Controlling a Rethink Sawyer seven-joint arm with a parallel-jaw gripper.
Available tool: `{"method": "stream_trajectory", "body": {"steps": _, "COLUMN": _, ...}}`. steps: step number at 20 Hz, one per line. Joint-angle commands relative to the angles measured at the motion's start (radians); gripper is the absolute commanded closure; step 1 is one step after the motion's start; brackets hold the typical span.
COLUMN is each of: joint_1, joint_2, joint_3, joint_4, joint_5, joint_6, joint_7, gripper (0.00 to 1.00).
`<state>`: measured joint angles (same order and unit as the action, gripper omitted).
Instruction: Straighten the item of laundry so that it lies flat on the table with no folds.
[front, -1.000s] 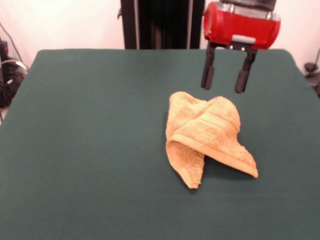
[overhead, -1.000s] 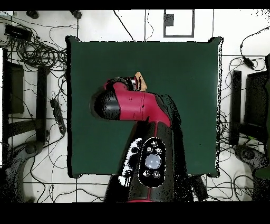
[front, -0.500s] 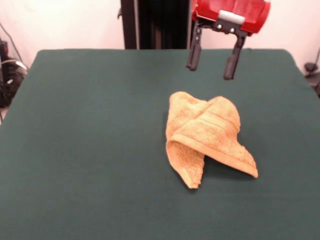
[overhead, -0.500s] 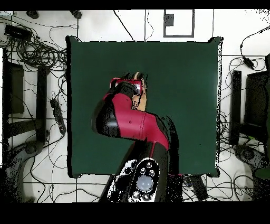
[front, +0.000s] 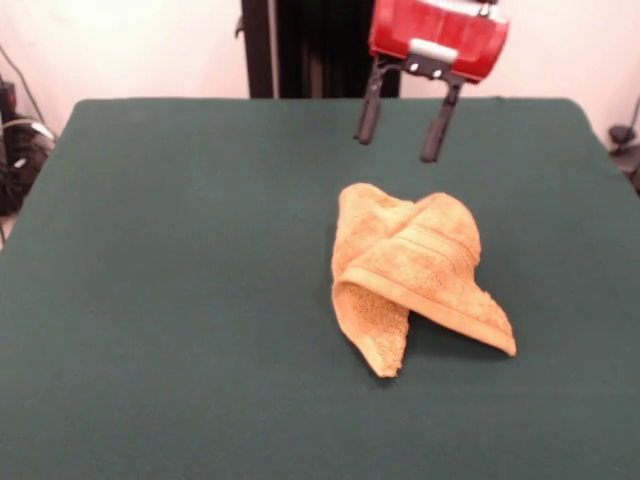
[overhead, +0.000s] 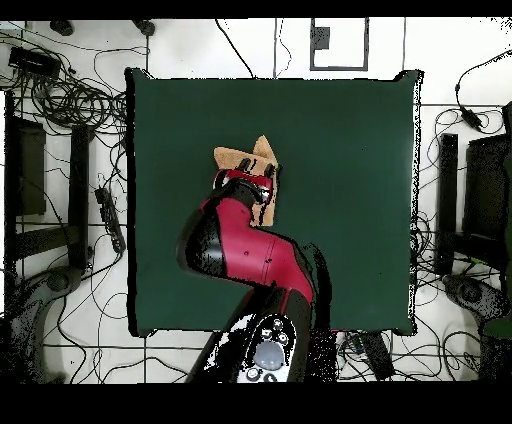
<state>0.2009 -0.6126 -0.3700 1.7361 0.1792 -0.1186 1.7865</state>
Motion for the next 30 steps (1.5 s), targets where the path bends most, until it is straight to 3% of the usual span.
{"method": "stream_trajectory", "body": {"steps": 1, "joint_1": -0.05, "joint_2": 0.068, "joint_3": 0.144, "joint_4": 0.109, "joint_5": 0.018, "joint_6": -0.082, "joint_7": 0.278, "gripper": 0.0}}
{"method": "stream_trajectory", "body": {"steps": 12, "joint_1": -0.043, "joint_2": 0.143, "joint_3": 0.185, "joint_4": 0.148, "joint_5": 0.054, "joint_6": -0.299, "joint_7": 0.373, "gripper": 0.0}}
{"method": "stream_trajectory", "body": {"steps": 18, "joint_1": 0.056, "joint_2": 0.119, "joint_3": 0.145, "joint_4": 0.152, "joint_5": 0.16, "joint_6": -0.196, "joint_7": 0.336, "gripper": 0.0}}
{"method": "stream_trajectory", "body": {"steps": 30, "joint_1": 0.042, "joint_2": 0.131, "joint_3": 0.202, "joint_4": 0.125, "joint_5": 0.154, "joint_6": -0.19, "joint_7": 0.322, "gripper": 0.0}}
